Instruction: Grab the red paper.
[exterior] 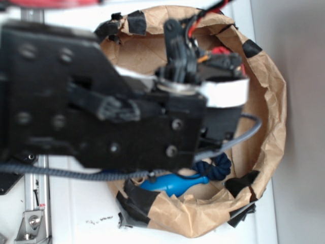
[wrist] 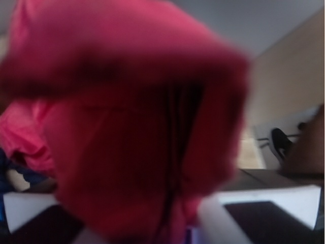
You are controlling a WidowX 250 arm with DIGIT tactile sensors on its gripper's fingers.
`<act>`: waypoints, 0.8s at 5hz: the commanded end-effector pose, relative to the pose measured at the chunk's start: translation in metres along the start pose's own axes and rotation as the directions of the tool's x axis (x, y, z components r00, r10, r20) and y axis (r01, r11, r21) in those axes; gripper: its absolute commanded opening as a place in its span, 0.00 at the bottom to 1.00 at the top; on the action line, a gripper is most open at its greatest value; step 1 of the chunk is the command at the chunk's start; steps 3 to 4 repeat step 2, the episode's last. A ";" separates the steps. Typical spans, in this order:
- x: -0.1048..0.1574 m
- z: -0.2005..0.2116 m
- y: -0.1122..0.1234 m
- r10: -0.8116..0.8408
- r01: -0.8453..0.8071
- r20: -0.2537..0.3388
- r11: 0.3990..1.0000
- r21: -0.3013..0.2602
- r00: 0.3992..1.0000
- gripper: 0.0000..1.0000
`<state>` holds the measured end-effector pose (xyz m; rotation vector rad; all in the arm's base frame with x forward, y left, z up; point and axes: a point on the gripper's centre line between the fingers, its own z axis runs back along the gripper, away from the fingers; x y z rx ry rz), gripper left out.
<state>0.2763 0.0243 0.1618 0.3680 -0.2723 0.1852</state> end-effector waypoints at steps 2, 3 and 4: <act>0.011 0.026 0.005 0.123 -0.128 -0.116 0.991 -0.042 0.986 0.00; 0.011 0.026 0.005 0.123 -0.128 -0.116 0.991 -0.042 0.986 0.00; 0.011 0.026 0.005 0.123 -0.128 -0.116 0.991 -0.042 0.986 0.00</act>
